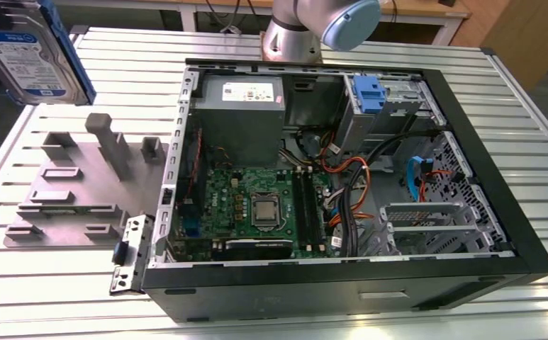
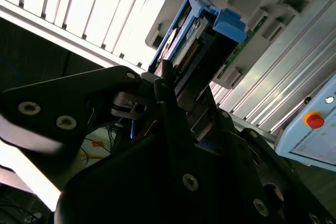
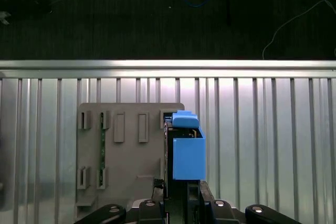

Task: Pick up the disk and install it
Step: 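Pick up the disk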

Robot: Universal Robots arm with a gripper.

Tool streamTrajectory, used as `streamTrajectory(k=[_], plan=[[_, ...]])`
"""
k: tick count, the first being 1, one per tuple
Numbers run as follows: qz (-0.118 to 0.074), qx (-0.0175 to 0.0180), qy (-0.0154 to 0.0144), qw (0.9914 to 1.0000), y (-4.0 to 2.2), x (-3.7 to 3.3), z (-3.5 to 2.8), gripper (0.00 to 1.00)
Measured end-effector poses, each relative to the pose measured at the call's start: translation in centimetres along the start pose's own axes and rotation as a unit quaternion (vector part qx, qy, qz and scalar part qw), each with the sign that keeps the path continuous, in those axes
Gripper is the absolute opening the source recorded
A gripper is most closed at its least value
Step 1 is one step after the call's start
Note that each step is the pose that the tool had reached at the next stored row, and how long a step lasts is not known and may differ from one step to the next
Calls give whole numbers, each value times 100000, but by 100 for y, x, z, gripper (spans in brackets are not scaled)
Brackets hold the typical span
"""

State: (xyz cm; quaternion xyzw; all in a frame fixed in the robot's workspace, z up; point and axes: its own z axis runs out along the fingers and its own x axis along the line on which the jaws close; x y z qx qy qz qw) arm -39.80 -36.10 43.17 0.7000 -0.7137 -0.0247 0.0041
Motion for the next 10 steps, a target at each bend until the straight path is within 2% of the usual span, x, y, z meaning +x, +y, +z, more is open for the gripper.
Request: streamTrajectory(k=[7, 10], plan=[[0, 0, 0, 100000, 3, -2, -62, 35], [0, 12, -7, 100000, 3, -2, -65, 35]])
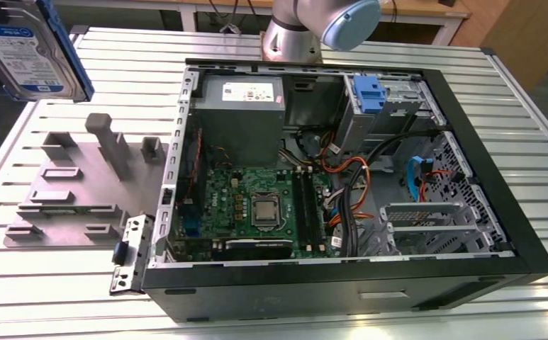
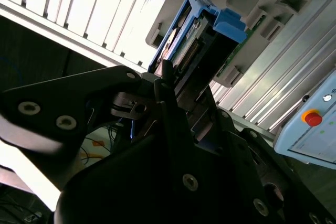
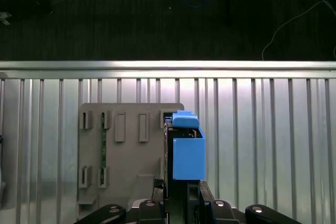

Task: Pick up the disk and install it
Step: 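Pick up the disk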

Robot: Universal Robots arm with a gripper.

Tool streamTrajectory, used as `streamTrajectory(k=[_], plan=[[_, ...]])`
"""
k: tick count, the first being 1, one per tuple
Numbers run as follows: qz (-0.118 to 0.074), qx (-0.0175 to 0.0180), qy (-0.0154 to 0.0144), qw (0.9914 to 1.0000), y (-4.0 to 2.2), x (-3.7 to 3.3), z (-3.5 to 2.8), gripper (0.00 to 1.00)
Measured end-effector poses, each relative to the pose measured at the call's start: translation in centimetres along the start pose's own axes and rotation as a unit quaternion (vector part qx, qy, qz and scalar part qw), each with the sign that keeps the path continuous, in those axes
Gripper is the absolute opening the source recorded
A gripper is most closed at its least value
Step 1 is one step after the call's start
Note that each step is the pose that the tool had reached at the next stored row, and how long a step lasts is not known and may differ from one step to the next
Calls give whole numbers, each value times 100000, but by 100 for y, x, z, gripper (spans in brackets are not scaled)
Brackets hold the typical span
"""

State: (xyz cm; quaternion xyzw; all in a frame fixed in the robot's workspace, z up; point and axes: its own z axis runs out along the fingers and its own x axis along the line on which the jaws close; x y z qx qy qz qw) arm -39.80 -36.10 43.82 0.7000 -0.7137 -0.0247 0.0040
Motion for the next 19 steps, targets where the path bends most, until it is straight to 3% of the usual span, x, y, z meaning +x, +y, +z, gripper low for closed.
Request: streamTrajectory(k=[6, 19], plan=[[0, -22, 12, 100000, 1, 0, -15, 35], [0, -10, 7, 100000, 5, -3, -122, 35]])
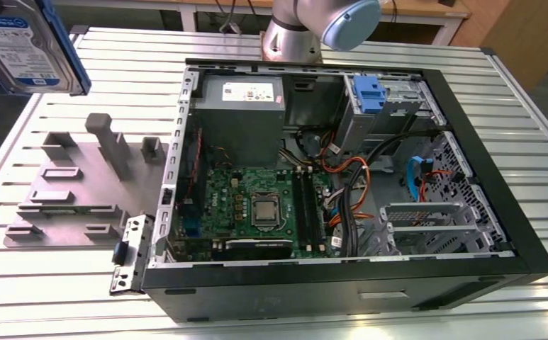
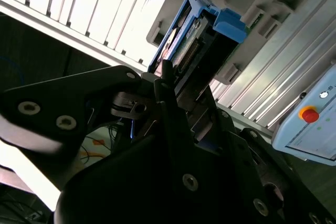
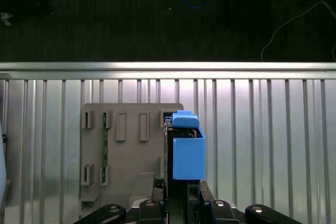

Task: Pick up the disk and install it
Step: 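Pick up the disk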

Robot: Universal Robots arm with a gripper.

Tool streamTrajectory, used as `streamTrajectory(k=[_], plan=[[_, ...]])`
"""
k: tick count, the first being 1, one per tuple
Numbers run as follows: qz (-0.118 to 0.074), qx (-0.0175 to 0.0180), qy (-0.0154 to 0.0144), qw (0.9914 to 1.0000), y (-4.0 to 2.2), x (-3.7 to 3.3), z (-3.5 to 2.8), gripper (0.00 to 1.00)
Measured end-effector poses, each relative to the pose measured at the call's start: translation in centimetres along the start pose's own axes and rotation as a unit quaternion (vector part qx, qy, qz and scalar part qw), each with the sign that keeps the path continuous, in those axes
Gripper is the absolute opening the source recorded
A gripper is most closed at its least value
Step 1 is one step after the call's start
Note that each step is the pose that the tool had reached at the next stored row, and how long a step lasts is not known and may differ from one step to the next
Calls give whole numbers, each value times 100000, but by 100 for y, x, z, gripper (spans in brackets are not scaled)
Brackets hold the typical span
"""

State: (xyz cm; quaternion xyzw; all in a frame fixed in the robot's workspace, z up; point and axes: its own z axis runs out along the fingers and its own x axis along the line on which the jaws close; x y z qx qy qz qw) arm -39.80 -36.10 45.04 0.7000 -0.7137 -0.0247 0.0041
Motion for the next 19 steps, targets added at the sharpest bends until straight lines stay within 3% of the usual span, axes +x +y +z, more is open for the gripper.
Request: streamTrajectory(k=[9, 19], plan=[[-1, -3, 2, 100000, 3, -2, -71, 35], [-3, -1, -1, 100000, 4, -3, -98, 35]])
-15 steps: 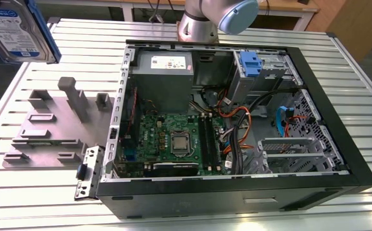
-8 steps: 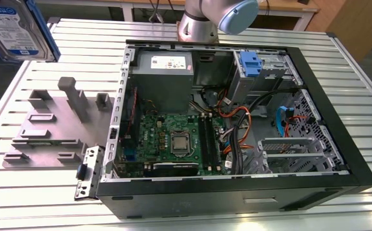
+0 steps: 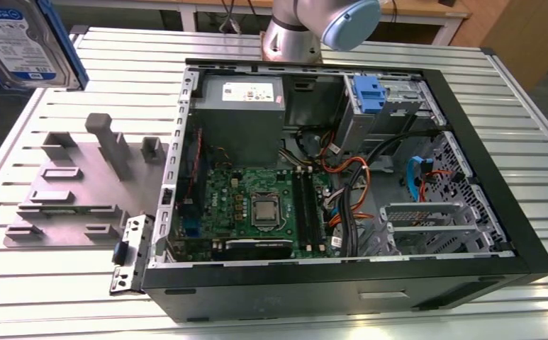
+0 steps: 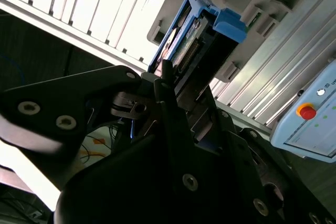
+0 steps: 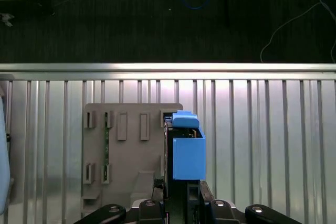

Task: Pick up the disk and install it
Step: 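Pick up the disk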

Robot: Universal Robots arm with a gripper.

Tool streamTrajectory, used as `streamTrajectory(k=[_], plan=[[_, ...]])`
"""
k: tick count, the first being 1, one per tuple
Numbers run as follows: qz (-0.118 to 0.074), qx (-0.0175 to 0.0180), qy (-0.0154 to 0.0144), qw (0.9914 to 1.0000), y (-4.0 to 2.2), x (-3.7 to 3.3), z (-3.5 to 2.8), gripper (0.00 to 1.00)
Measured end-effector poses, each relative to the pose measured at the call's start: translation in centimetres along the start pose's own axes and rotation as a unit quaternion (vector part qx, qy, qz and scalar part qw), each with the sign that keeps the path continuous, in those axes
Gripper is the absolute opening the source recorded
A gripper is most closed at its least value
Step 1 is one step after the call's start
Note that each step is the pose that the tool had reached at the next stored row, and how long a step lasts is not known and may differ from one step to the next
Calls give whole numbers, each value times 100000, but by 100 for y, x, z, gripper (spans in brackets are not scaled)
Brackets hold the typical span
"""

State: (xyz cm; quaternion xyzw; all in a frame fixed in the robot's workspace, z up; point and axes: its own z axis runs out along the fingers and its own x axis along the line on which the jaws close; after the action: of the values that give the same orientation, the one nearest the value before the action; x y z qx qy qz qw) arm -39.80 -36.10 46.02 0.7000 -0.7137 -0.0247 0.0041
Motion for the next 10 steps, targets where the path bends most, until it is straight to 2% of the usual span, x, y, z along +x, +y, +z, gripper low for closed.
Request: streamTrajectory(k=[10], plan=[[3, 0, 2, 100000, 2, -1, -46, 35]])
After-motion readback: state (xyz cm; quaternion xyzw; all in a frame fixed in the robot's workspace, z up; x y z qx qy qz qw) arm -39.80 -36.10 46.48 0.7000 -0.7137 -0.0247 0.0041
